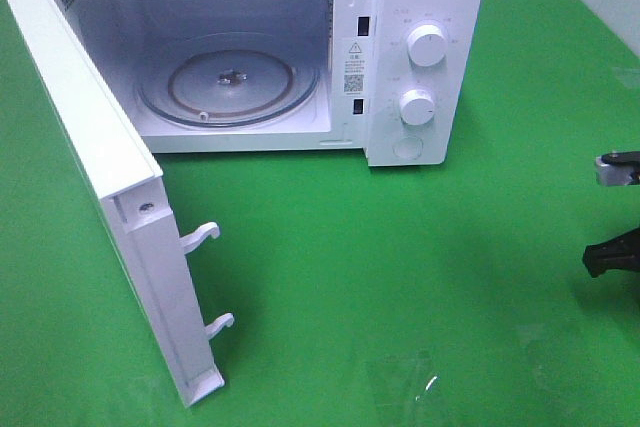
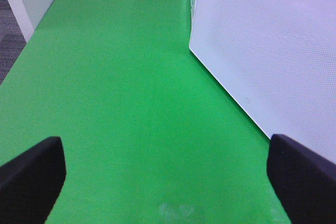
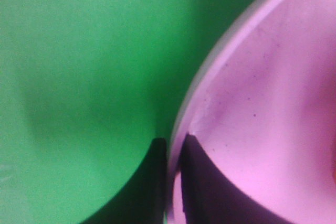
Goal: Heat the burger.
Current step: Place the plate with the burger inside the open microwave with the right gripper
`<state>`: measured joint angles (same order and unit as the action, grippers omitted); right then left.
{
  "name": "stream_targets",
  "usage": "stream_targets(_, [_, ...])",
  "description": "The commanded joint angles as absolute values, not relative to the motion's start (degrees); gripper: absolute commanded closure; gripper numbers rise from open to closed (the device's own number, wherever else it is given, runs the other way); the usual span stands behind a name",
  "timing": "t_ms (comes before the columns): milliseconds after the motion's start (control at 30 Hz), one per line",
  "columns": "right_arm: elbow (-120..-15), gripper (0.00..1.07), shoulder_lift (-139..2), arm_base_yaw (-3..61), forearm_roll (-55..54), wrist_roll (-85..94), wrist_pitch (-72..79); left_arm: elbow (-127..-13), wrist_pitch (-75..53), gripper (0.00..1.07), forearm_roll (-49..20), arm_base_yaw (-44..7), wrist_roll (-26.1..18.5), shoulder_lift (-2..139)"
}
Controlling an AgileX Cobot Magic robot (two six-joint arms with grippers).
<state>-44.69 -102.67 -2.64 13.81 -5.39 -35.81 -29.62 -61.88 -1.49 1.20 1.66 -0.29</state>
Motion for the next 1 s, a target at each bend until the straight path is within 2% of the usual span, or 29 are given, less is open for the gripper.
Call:
stream_targets(33, [-44.5,1.07,-103.4,-1.6,17.0,-7.8,-37.2,-29.6,-61.1,0.09,-1.6,1.3,1.7,-1.2])
stream_targets(167, [-44.5,1.07,-102.3,1.0,22.2,-13.3,-40.2,-29.6,-61.1,0.09,-1.6,1.3,1.7,-1.2])
stream_targets(1000, [-44.5,1.07,-87.9,12.8,30.8,-18.9,-53.7,-29.6,-61.1,0.09,-1.6,1.3,1.7,-1.2])
